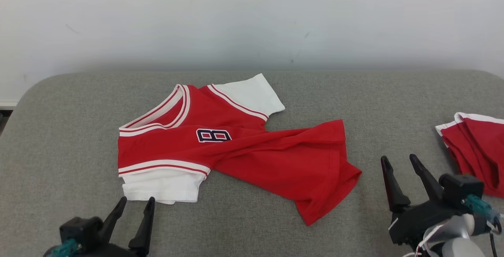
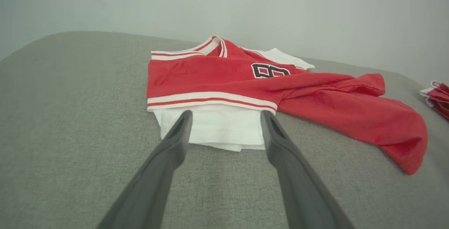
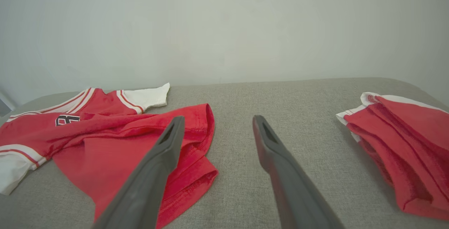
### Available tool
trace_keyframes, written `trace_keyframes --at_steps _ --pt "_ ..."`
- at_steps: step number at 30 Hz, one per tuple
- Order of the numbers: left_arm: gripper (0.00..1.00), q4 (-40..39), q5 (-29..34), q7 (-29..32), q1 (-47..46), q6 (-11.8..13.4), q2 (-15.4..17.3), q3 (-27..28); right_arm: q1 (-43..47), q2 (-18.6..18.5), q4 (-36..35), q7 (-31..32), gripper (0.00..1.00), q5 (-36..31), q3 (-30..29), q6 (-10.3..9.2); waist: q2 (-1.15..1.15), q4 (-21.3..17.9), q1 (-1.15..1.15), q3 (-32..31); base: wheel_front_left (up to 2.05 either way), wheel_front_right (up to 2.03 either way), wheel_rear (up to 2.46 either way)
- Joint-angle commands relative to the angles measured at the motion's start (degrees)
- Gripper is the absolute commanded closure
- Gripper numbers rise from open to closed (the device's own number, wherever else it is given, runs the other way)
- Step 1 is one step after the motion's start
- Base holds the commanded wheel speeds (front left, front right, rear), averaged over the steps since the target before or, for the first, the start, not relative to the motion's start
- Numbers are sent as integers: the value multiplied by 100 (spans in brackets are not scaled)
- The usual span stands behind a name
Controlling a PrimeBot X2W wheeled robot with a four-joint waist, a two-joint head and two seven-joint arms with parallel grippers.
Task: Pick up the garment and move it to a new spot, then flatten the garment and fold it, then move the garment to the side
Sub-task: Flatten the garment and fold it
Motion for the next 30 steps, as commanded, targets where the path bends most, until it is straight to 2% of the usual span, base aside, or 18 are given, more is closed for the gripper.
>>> trace_keyframes --at_steps 1,4,9,12,17,23,30 --pt "0 77 -105 284 -221 -15 51 -7 -240 -12 53 221 0 -132 -36 -11 0 26 0 92 0 0 0" --pt "0 238 -185 744 -494 3 73 -45 -589 -11 213 697 0 -240 -50 -12 0 53 0 227 0 0 0" --pt "0 545 -185 1423 -1007 285 55 -5 -1237 -193 558 1512 0 -366 108 -12 0 118 0 492 0 0 0" --pt "0 767 -167 1750 -1238 454 70 12 -1580 -280 771 1795 0 -317 203 -12 0 163 0 660 0 0 0" --pt "0 1006 -239 2012 -1548 572 53 62 -2018 -527 1136 2091 0 -174 440 -12 0 286 0 867 0 0 0" --pt "0 1159 -326 2091 -1806 574 51 77 -2448 -866 1501 2322 0 42 886 -12 0 407 0 1030 0 0 0" --pt "0 1214 -466 2191 -1960 390 10 9 -2618 -1082 1689 2375 0 351 1288 -12 0 501 0 1136 0 0 0"
